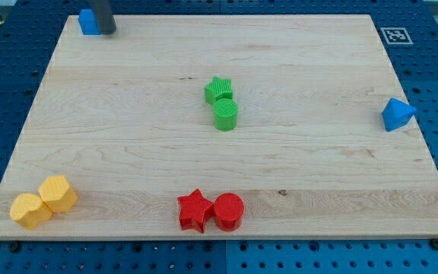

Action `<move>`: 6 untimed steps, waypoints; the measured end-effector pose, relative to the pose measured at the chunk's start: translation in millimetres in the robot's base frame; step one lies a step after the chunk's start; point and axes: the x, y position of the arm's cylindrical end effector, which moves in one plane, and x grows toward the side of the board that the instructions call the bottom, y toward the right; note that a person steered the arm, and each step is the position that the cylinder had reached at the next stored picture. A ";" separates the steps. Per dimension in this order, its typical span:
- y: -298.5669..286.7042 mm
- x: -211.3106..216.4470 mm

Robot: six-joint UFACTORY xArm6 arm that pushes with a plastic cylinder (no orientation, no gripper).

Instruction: Move your arm towards the green circle

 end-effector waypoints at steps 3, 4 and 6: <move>52.6 172.7; 104.1 173.9; 162.9 212.7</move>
